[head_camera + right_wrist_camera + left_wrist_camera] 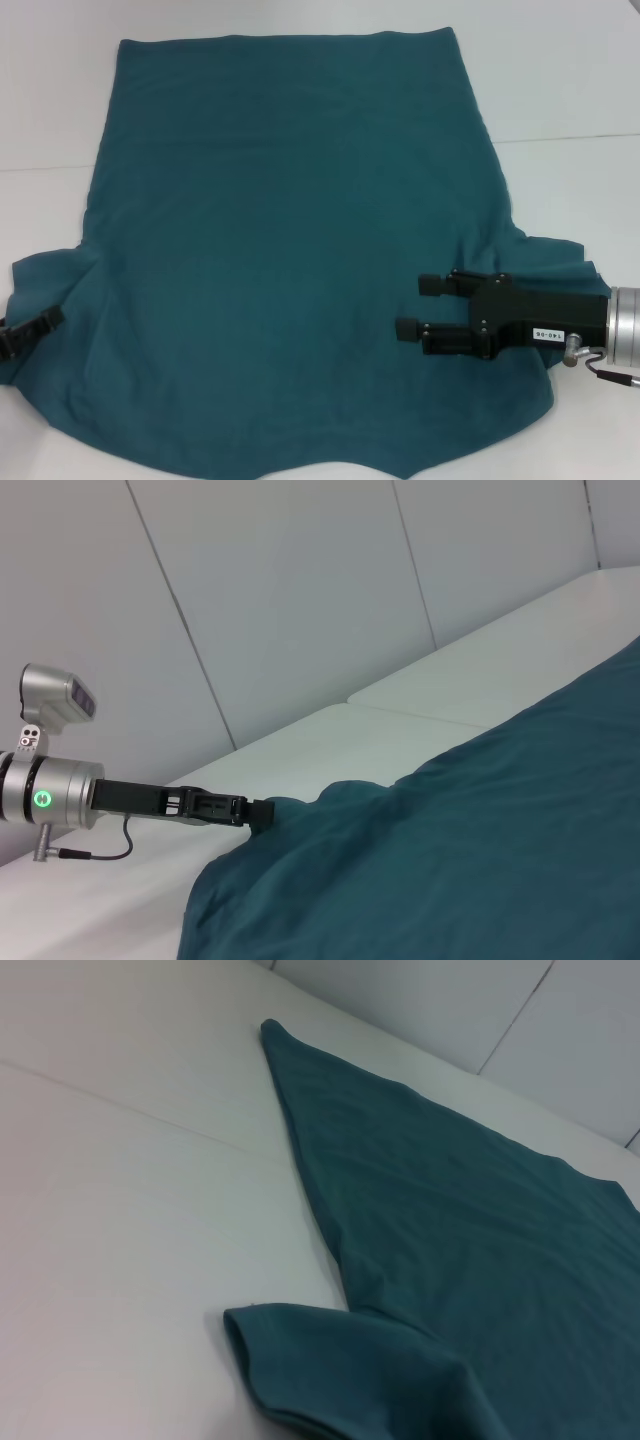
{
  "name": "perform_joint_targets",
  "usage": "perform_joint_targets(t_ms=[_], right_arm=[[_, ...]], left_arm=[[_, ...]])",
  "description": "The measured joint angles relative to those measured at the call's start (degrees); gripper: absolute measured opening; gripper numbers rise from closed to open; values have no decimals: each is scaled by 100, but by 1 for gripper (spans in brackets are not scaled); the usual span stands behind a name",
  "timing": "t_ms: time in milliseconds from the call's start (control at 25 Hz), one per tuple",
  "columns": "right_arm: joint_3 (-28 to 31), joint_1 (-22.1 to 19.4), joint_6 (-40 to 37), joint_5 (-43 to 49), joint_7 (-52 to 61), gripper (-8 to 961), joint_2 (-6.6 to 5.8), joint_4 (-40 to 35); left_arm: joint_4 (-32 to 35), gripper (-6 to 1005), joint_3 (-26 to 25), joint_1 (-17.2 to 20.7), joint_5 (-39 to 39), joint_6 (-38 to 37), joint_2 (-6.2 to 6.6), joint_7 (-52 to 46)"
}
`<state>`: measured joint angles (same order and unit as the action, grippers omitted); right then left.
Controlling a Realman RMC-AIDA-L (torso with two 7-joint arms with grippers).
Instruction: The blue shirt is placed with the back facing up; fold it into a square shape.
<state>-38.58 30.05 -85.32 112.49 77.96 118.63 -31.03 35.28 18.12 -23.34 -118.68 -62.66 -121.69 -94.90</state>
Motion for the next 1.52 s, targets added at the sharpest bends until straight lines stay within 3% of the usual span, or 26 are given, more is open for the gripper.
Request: perform_joint_targets(t_ms=[520, 640, 1080, 1520], right_arm=[[0, -4, 15, 0, 0, 899, 6, 1], [0, -2, 15, 0, 0, 898, 12, 1], [0, -19, 17, 0, 0, 898, 18, 1], [66, -3, 16, 0, 8, 898, 21, 61]], left_arm=[[-2, 852, -2, -83, 4, 110, -4, -5], [2, 658, -2, -82, 2, 113, -4, -13], [26, 212, -1, -69, 1, 114, -11, -19], [227, 17, -34, -204, 18, 232, 70, -47]])
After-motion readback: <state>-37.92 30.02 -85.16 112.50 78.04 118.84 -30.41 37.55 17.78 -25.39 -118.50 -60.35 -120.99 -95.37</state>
